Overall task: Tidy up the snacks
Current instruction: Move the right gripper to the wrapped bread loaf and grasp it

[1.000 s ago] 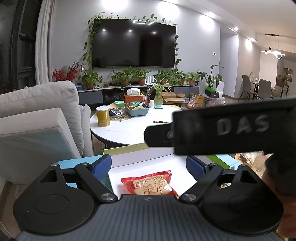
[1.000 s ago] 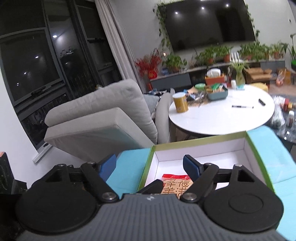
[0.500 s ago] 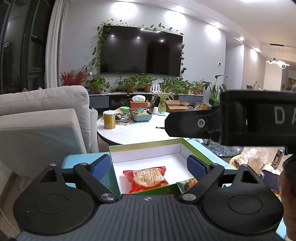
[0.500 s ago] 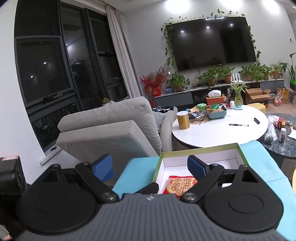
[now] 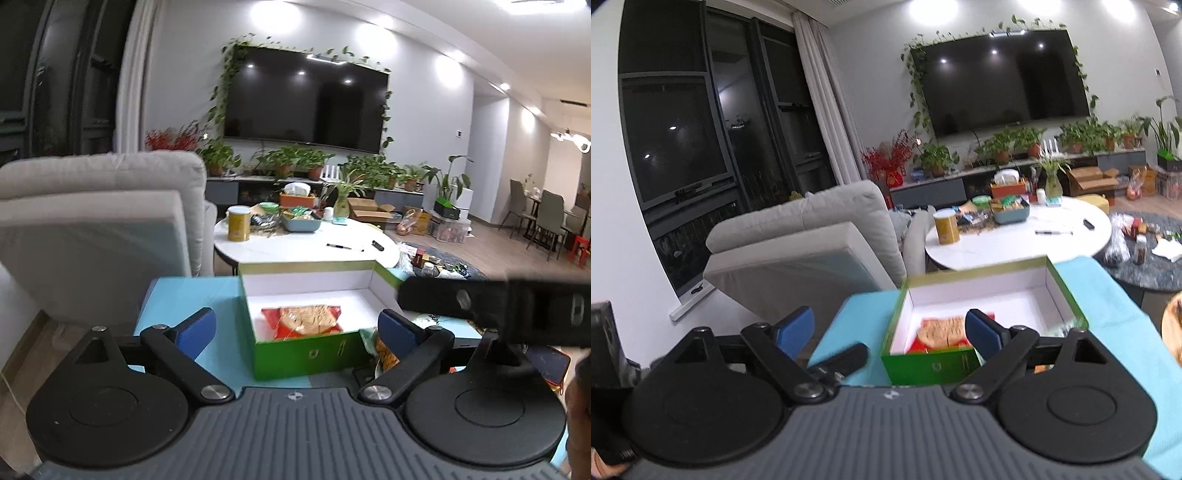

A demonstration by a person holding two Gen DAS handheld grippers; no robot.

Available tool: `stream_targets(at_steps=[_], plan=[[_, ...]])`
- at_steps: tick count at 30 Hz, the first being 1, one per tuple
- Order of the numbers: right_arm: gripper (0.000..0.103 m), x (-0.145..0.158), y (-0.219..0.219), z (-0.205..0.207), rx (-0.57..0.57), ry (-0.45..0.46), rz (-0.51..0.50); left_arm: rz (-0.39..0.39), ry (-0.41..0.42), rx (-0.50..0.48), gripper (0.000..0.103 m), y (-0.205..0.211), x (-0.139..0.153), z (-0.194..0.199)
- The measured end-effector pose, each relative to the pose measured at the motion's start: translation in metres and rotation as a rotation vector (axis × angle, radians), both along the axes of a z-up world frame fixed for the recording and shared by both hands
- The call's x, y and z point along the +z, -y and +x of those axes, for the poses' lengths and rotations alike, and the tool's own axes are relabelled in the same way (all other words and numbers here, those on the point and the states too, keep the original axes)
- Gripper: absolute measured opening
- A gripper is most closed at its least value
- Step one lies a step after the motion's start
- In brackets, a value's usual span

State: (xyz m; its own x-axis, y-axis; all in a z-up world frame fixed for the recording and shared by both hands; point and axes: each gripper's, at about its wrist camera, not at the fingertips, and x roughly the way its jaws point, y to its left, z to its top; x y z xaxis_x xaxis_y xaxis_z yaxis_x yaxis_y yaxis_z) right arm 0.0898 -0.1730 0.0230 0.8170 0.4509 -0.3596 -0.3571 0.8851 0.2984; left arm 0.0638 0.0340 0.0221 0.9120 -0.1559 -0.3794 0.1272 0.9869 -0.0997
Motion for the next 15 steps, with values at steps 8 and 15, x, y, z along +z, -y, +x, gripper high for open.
stream_targets(at_steps=[8, 15], plan=[[0.053, -0.036, 0.003, -0.001, 0.04, -0.141, 0.042, 0.021, -0.088, -0.001, 0.095, -0.008, -0.036, -0.011], [0.053, -0.058, -0.002, -0.003, 0.044, -0.242, 0.035, -0.005, -0.18, 0.004, 0.095, -0.02, -0.066, -0.003]])
